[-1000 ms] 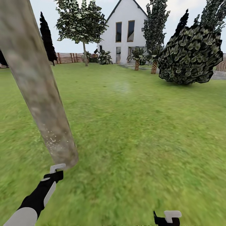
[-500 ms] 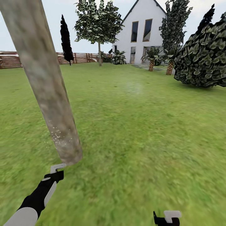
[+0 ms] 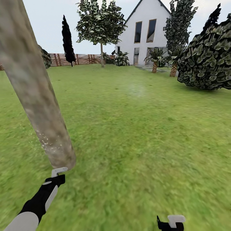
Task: In the garden, pick up the pesticide atomizer on the floor and spray pesticide onto both trees until each tree trunk is fully covered.
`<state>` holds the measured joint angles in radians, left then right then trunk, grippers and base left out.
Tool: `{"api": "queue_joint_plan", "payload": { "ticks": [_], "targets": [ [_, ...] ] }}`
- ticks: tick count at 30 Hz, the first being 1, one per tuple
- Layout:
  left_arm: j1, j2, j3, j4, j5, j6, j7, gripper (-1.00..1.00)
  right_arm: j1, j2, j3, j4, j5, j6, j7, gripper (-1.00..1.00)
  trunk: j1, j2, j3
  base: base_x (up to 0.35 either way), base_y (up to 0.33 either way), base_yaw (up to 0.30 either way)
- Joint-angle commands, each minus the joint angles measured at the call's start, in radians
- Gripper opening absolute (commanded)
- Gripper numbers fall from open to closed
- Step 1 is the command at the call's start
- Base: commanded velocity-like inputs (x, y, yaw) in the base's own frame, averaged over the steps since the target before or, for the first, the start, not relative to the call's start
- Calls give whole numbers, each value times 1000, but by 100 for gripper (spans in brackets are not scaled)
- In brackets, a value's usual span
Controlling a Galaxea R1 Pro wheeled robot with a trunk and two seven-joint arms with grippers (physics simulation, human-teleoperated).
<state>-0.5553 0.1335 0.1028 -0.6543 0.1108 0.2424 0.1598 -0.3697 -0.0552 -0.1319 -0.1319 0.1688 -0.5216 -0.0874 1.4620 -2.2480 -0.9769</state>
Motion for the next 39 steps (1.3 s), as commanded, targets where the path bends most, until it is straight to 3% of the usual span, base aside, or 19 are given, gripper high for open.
{"api": "queue_joint_plan", "payload": {
  "ticks": [1, 6, 21, 39],
  "targets": [
    [0, 0, 1, 0, 0, 0, 0, -100, 0, 0, 0, 0, 0, 0, 0, 100, 0, 0, 0, 130, -274, 0],
    [0, 2, 4, -1, 0, 0, 11, -100, 0, 1, 0, 0, 0, 0, 0, 100, 0, 0, 0, 87, -274, 52],
    [0, 0, 3, 0, 1, 0, 27, -100, 0, 3, 0, 0, 0, 0, 0, 100, 0, 0, 0, 19, -273, 259],
    [0, 0, 3, 1, 1, 0, 27, -100, 0, 4, 0, 0, 0, 0, 0, 100, 0, 0, 0, 234, -195, 24]
  ]
}}
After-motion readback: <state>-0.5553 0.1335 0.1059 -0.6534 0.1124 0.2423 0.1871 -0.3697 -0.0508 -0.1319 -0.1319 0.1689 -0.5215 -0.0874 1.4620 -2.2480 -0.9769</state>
